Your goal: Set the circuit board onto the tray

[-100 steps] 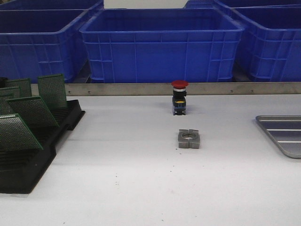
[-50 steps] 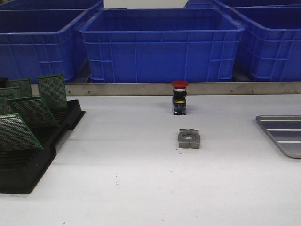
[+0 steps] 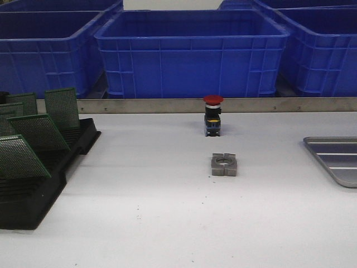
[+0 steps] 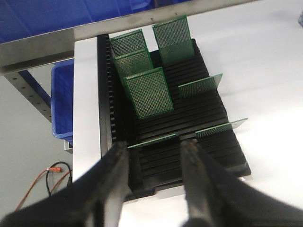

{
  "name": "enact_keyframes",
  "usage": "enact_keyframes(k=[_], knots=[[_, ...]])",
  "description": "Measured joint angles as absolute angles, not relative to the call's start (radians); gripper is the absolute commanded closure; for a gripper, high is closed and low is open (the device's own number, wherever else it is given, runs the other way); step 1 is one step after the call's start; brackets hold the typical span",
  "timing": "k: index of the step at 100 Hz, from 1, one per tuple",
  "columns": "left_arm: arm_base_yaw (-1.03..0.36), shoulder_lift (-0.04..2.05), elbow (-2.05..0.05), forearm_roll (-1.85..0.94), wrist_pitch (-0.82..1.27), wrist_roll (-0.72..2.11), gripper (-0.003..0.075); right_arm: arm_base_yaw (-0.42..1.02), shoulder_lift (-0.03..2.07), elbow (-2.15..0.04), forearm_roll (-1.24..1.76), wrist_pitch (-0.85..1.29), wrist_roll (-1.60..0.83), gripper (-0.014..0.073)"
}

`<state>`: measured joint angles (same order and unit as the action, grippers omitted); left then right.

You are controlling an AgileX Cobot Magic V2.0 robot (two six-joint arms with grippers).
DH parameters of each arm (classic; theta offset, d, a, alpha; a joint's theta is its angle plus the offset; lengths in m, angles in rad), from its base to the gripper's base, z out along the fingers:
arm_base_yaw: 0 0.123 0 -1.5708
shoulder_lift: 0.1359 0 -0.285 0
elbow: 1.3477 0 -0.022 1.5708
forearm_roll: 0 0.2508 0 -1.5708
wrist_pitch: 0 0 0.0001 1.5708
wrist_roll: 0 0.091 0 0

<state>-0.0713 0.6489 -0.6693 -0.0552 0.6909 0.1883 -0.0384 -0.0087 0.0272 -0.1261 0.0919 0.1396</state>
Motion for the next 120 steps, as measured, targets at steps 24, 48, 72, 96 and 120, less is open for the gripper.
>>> enact_keyframes(k=[24,48,72,96,120], knots=[[-0.071,0.903,-0.733,-0.118,0.698,0.538,0.0332,-0.038,-0.009,0.027,-0.126,0.092,0.140,0.0653],[-0.071,1.170,-0.778,-0.136,0.715,1.029,0.0332,-0.038,-0.009,0.027,-0.126,0.092,0.140,0.0653],[-0.071,1.385,-0.842,-0.062,0.632,1.204,0.0332,-0.038,-0.009,0.027,-0.126,0.092,0.140,0.0653],[-0.071,1.537,-0.894,-0.049,0.616,1.213,0.0403,-0.038,-0.009,0.027,-0.126,0.092,0.140,0.0653],[-0.071,1.567,-0.900,-0.039,0.657,1.213,0.0734,-0.038,-0.009,0.027,-0.126,0.092,0.140,0.0653]])
